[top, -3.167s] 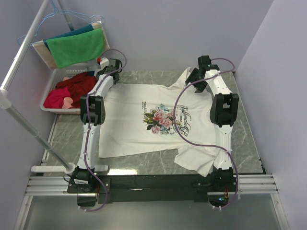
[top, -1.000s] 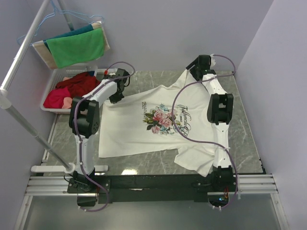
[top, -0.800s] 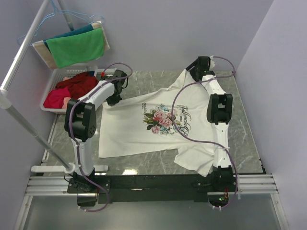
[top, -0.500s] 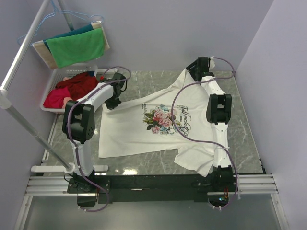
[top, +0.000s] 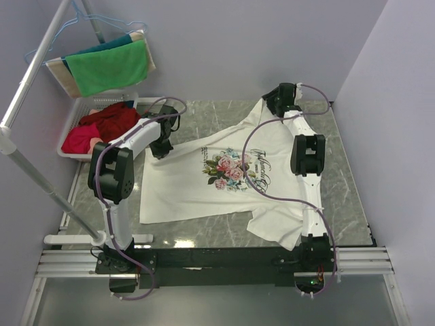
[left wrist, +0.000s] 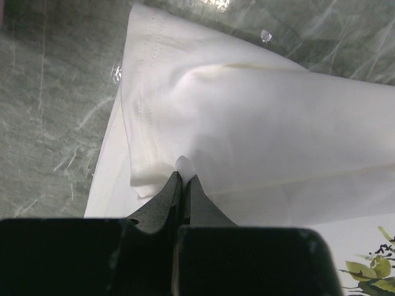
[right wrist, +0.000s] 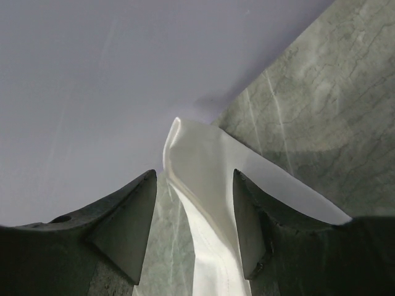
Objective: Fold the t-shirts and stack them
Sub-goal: Fold the tshirt
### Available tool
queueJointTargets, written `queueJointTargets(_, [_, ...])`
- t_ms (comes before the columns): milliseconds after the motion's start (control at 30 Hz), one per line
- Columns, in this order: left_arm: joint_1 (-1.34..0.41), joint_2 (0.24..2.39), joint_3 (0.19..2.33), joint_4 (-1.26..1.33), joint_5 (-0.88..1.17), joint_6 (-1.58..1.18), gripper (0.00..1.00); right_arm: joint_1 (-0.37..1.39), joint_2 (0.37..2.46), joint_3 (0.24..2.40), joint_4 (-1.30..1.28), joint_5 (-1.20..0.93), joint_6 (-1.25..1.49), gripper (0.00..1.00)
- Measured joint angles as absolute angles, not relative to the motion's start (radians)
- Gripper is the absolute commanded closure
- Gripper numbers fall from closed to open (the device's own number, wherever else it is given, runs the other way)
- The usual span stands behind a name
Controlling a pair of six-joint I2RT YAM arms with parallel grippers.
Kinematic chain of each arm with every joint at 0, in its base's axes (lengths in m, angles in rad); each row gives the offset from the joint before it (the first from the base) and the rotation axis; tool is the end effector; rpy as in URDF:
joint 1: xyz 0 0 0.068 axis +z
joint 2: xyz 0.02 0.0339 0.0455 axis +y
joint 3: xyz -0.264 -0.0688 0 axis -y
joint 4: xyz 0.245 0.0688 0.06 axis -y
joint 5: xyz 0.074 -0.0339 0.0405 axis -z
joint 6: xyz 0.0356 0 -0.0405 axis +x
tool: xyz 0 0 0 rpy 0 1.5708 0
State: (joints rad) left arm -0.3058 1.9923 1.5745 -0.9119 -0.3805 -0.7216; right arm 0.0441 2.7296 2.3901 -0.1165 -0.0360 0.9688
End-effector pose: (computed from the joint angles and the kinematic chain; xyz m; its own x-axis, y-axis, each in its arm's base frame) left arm 0.3872 -0.1084 0.2059 -0.8240 -0.3830 -0.4175 -0.4654 0.8779 0.1130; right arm 0.6106 0.0282 0.1459 -0.3121 0.8107 -0.4954 0.3194 0.5806 0.7490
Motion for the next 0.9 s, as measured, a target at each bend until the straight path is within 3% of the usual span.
queueJointTargets(600, [-0.34,1.953,1.473,-0.926,-0.327,-0.719,0.99,0.054,2.749,2.424,-0.066,-0.047,0.986,0.53])
queueJointTargets(900, [-0.357,1.945,1.437,-0.913,-0.302,-0.709,0.99,0.083,2.755,2.424,-0.063,-0.072,0.998,0.53])
